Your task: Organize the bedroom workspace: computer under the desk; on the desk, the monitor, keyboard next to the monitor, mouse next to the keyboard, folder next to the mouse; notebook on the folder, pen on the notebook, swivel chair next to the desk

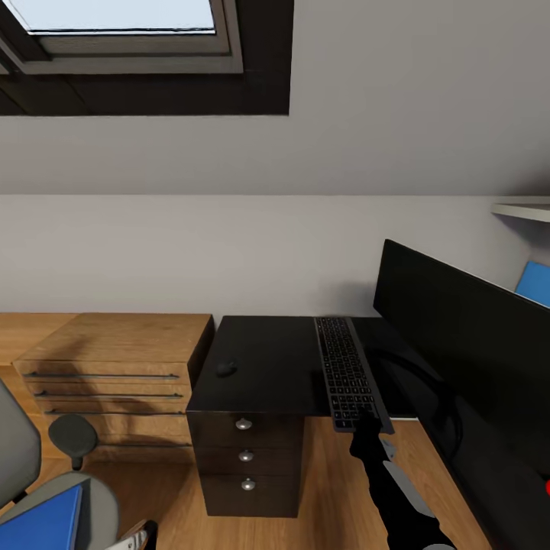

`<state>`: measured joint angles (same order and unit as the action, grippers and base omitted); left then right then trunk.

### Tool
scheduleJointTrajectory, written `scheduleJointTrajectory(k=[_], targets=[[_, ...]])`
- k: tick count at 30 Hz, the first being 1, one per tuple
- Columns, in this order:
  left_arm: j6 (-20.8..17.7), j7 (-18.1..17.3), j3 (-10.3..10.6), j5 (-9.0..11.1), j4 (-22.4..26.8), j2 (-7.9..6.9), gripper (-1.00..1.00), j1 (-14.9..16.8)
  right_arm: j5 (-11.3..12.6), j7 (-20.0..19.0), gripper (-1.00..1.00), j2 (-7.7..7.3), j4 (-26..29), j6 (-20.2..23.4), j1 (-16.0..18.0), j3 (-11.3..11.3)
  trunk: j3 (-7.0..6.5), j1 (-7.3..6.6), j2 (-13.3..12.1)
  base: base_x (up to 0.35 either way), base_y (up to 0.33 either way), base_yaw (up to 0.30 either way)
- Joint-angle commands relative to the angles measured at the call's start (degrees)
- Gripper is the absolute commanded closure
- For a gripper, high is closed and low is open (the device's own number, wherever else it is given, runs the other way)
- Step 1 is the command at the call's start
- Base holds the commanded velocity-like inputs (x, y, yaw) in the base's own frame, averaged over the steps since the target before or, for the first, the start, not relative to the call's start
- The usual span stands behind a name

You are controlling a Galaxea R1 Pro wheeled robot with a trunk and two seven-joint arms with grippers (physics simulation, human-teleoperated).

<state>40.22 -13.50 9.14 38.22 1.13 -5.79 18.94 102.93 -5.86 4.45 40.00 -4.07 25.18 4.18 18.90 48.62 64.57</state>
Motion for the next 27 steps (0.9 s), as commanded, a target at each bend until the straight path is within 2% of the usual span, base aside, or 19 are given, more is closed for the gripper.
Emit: scheduleJointTrajectory(k=[1, 6, 27], targets=[[0.1, -0.3, 0.4, 0.6, -0.1, 0.15, -1.00, 0.0, 0.6, -0.4, 1.00, 0.03, 0.0, -0.1, 0.0, 0.1, 0.25, 0.23, 0.5, 0.000, 0.000, 0.000], [0.1, -0.2, 0.4, 0.6, -0.1, 0.62, -1.00, 0.0, 0.7, -0.4, 1.00, 0.03, 0.0, 0.0, 0.0, 0.0, 1.15, 1.33, 2.5, 0.000, 0.000, 0.000], [0.1, -0.2, 0.3, 0.6, -0.1, 0.70, -1.00, 0.0, 0.7, -0.3, 1.00, 0.03, 0.1, 0.1, 0.0, 0.0, 4.92, 5.94, 10.9, 0.000, 0.000, 0.000]])
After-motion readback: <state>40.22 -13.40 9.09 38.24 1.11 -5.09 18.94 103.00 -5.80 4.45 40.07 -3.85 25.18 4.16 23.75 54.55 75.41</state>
